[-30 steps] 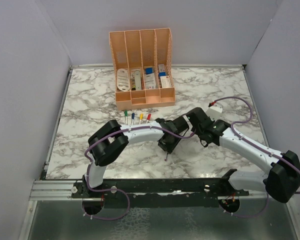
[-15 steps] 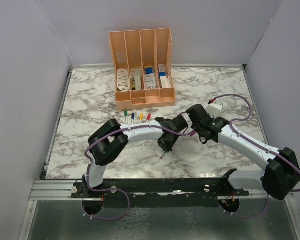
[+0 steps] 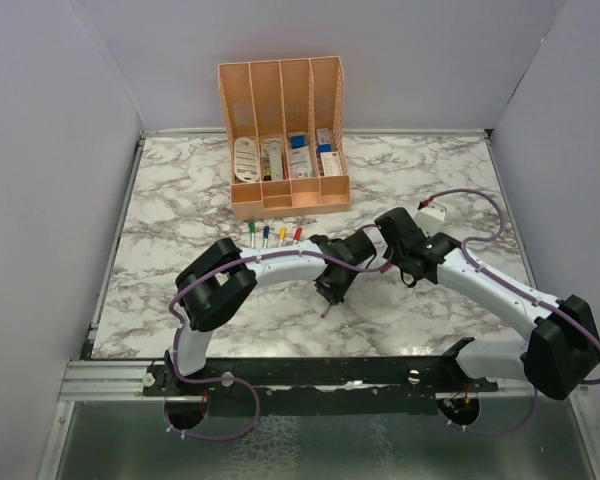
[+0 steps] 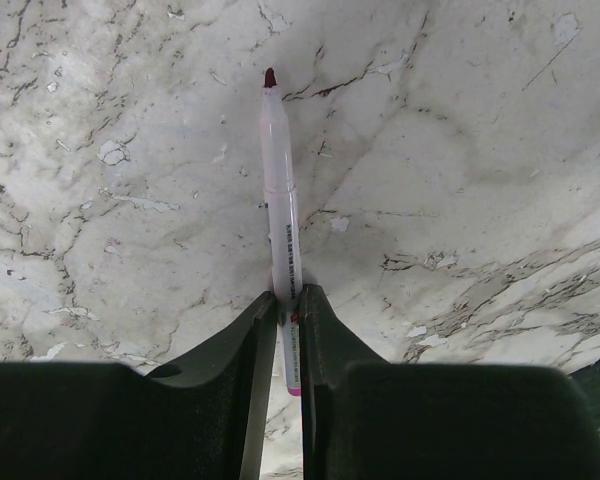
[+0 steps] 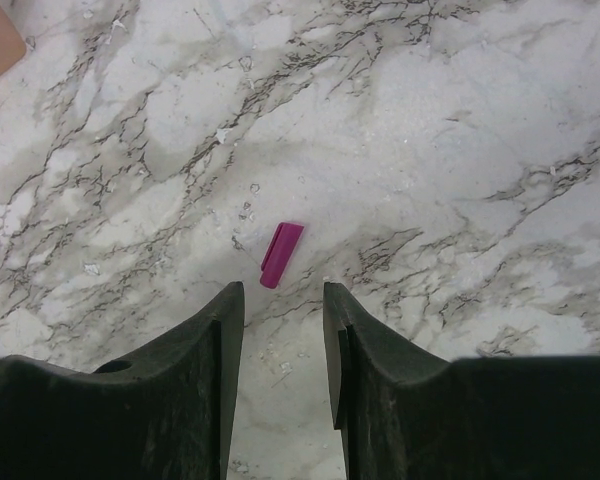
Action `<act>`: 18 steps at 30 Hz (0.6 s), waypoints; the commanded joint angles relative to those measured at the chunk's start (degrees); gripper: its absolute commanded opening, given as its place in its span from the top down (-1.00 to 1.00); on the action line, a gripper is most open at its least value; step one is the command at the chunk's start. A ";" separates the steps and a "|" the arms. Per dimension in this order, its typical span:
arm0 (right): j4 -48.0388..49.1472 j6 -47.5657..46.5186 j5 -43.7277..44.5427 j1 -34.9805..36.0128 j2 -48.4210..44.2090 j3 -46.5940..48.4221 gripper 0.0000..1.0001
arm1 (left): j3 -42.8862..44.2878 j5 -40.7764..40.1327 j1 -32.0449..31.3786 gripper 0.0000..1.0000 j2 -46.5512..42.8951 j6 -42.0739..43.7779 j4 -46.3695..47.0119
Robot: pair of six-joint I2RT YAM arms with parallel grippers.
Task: Insert the pens into the pen caps
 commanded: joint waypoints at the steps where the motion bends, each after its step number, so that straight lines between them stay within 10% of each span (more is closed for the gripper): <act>1: -1.56 -0.36 -2.35 -1.60 0.83 -0.22 0.26 | -8.47 -24.64 5.42 0.67 18.34 5.67 -7.24; 12: 1.11 -2.74 -4.69 -4.05 2.86 0.64 0.26 | -6.44 -23.90 5.42 0.36 19.86 7.90 -10.30; 18: 2.53 -3.31 -6.18 -5.31 4.11 0.52 0.26 | -6.49 -22.91 5.41 0.73 20.37 7.73 -10.25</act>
